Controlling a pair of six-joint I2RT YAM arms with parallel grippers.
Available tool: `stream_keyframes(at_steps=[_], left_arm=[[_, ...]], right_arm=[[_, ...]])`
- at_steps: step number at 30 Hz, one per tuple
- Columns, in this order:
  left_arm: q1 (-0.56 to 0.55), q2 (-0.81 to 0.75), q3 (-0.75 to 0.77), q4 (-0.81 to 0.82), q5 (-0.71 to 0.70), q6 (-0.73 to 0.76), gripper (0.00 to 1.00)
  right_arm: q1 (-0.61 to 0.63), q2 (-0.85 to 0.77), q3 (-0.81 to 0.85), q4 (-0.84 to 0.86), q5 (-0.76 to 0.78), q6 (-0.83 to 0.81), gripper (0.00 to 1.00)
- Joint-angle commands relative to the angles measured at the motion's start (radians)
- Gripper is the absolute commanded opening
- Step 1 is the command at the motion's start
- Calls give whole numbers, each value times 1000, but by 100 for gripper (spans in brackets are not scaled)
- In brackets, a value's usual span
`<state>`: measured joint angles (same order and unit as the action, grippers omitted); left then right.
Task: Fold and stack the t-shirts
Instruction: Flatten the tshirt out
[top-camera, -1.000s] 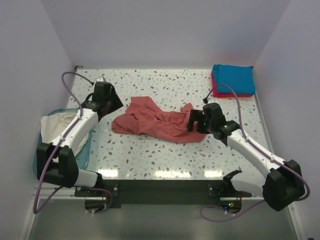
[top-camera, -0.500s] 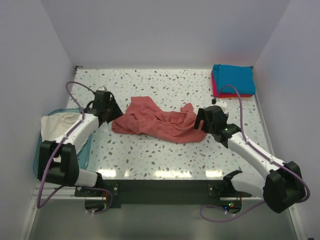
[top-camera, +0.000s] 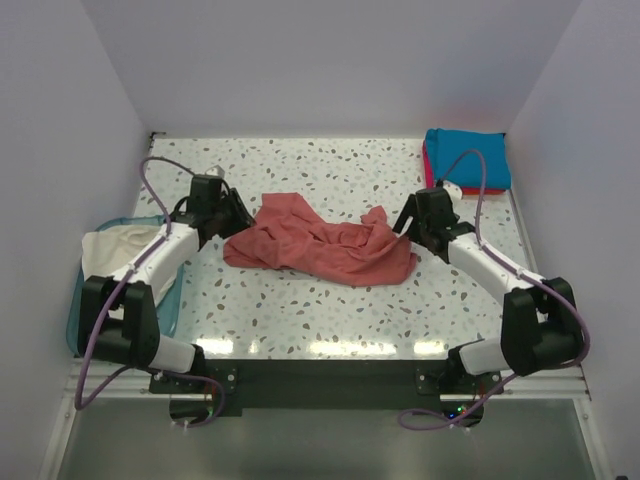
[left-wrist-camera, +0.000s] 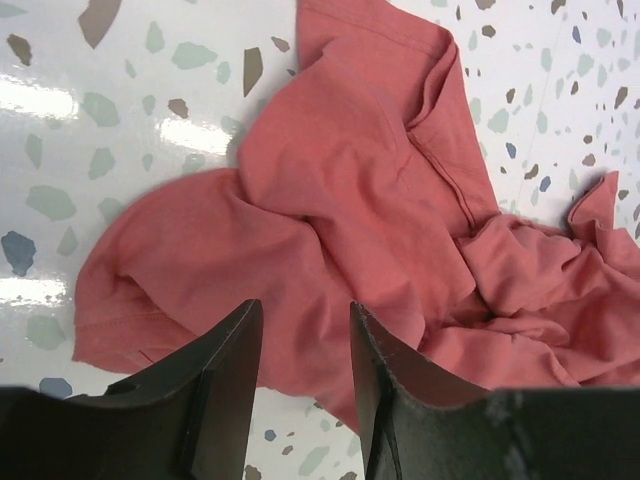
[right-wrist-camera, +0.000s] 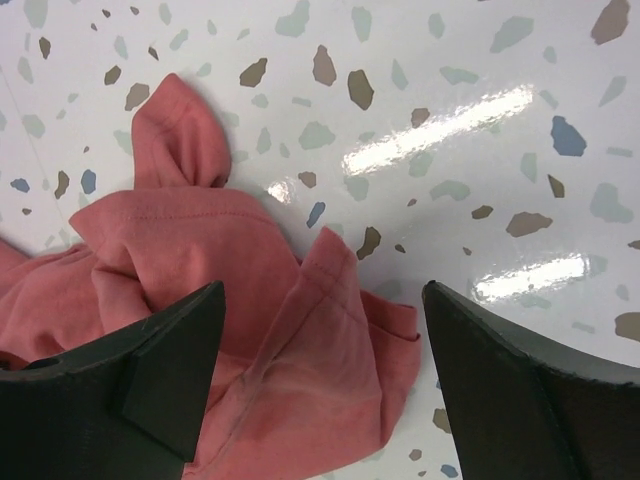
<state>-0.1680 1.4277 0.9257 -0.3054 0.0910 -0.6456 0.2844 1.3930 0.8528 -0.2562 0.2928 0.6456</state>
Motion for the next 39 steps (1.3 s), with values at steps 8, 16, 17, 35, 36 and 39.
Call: stream_keyframes(at_steps=[8,16,17,35,36,39], left_arm=[[-97,91,133,23,20,46,48],[-208,211,200,-47,-88,72,51],[-212,211,181,-40,-88,67,51],[-304,45,-88,29,-79,-14,0],[-312,33,-103,29,-83,-28,0],[-335,-21,-171,31,-88,-49,0]], right_arm=[[1,43,-8,101,-32,55,63],[1,-46,-60,71,-49,49,11],[-1,-72,-72,61,-52,45,7],[-2,-380,-208,-72,-15,5,2],[-2,-388,-212,-78,-12,2,2],[-2,-420,-224,-101,5,-4,2]])
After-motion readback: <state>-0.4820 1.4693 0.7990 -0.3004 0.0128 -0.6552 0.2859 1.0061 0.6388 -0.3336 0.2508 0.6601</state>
